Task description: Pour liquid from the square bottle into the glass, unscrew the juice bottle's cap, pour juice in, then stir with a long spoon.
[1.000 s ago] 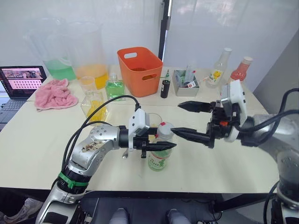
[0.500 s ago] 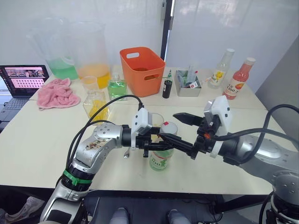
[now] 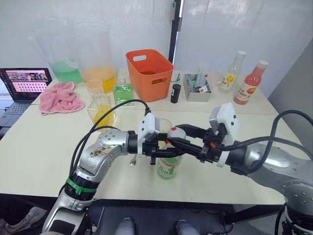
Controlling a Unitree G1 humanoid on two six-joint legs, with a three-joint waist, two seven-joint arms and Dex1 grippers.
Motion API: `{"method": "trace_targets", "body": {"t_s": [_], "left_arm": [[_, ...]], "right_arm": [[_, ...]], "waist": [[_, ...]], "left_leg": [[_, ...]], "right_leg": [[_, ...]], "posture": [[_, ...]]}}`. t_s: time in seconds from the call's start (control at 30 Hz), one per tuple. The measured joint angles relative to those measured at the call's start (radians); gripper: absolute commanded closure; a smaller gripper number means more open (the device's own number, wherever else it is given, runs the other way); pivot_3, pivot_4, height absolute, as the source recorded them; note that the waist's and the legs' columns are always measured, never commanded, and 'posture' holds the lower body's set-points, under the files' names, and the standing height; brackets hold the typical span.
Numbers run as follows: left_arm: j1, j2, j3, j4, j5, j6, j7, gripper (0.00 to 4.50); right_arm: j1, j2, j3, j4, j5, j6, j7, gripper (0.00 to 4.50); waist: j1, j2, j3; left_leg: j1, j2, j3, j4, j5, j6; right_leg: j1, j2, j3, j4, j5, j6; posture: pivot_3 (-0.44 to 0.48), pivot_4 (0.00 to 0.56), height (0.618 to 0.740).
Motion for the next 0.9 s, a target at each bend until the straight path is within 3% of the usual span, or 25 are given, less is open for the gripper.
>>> {"method": "trace_targets", "body": {"t_s": [0.07, 0.27, 0.47, 0.57, 0.67, 0.83, 0.9], "left_arm": [[0.000, 0.000, 0.000, -0.003, 0.000, 0.001, 0.003, 2.98], [0.021, 0.016, 0.003, -0.053, 0.009, 0.001, 0.021, 2.98], [0.064, 0.027, 0.012, -0.131, 0.010, 0.018, 0.079, 2.98], [0.078, 0.035, 0.021, -0.150, 0.009, 0.032, 0.096, 2.98], [0.085, 0.038, 0.030, -0.154, 0.000, 0.040, 0.113, 2.98], [0.093, 0.043, 0.044, -0.161, -0.010, 0.056, 0.132, 2.98], [0.094, 0.045, 0.046, -0.162, -0.013, 0.059, 0.137, 2.98]], "right_arm": [[0.000, -0.020, 0.006, 0.018, -0.015, -0.019, 0.052, 2.81], [-0.070, -0.135, 0.100, 0.172, -0.189, -0.170, 0.452, 2.81], [-0.335, -0.152, 0.317, 0.518, -0.408, -0.395, 1.003, 2.81], [-0.426, -0.097, 0.372, 0.651, -0.469, -0.450, 1.157, 2.81], [-0.492, -0.039, 0.405, 0.769, -0.523, -0.495, 1.267, 2.81], [-0.533, 0.014, 0.413, 0.847, -0.561, -0.501, 1.324, 2.81], [-0.534, 0.022, 0.408, 0.854, -0.566, -0.498, 1.329, 1.76]], "waist": [[0.001, 0.000, 0.000], [0.000, 0.000, 0.000], [-0.018, 0.000, 0.000], [-0.022, 0.000, 0.000], [-0.022, 0.000, 0.000], [-0.023, 0.000, 0.000], [-0.023, 0.000, 0.000]], "left_leg": [[0.000, 0.000, 0.000, 0.000, 0.000, 0.000], [0.000, 0.000, 0.000, 0.000, 0.000, 0.000], [0.001, 0.000, 0.001, 0.000, -0.001, -0.002], [0.001, 0.000, 0.000, 0.000, -0.001, -0.001], [0.001, 0.000, 0.000, -0.001, -0.001, -0.001], [0.001, 0.000, 0.000, 0.000, -0.001, -0.001], [0.001, 0.000, 0.000, 0.000, -0.001, -0.001]], "right_leg": [[0.000, 0.000, 0.000, 0.000, 0.000, 0.000], [0.000, 0.000, 0.000, -0.001, 0.000, 0.000], [0.000, 0.000, -0.001, 0.000, 0.000, 0.000], [0.000, 0.000, -0.001, 0.000, 0.000, 0.001], [0.000, 0.000, -0.001, 0.002, 0.000, 0.001], [0.000, 0.001, -0.001, 0.003, 0.000, 0.001], [0.000, 0.001, -0.001, 0.004, -0.001, 0.001]], "posture": [[0.000, 0.150, 0.725], [0.000, 0.150, 0.725], [0.000, 0.150, 0.725], [0.000, 0.150, 0.725], [0.000, 0.150, 0.725], [0.000, 0.150, 0.725], [0.000, 0.150, 0.725]]}}
